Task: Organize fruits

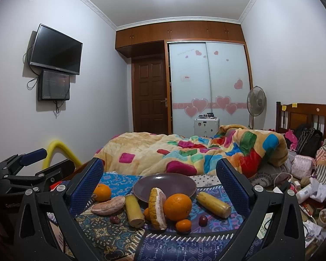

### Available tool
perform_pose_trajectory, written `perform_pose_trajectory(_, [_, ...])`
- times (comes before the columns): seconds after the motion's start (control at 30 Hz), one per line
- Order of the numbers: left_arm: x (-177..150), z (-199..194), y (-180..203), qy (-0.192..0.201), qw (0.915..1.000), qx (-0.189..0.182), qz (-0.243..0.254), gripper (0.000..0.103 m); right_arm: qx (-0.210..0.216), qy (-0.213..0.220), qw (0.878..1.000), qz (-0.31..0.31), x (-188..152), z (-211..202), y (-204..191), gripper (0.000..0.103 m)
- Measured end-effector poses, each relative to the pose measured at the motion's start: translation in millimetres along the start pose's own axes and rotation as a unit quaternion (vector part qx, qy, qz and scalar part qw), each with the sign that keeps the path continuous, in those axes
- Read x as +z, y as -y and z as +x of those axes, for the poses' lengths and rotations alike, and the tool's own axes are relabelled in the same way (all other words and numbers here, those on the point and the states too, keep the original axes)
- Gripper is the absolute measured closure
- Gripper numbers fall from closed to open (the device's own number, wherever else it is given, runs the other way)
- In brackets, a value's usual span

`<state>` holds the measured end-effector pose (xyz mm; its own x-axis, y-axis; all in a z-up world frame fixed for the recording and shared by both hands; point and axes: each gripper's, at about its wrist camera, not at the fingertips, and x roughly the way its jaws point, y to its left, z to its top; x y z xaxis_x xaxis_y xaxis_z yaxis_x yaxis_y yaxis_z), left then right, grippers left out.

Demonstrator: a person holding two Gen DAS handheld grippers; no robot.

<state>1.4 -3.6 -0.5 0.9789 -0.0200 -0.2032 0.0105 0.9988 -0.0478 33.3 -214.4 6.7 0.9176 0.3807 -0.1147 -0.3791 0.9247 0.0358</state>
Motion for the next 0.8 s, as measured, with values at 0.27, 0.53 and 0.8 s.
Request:
perform_pose_trajectory(0.27, [-0.8,2.2,-1.3,0.000,1.0000,-0.001,-0.003,0.000,0.004,-0.002,1.000,0.000,-2.4,1.5,-2.2,0.000])
perform_pose_trajectory(0.53, [-1.9,3.6,-3.9,-0.001,1.0000,0.000,-0.005,0.000,0.005,-0.002,1.000,0.001,-3.7,2.5,-2.4,0.000])
perform_pose_trajectory(0.8, [-2.1,4.0,-4.1,-0.001,1.0000,0.001,-0.004,0.000,0.008,-0.002,1.000,0.004,-3.6,3.1,-1.7,0.000])
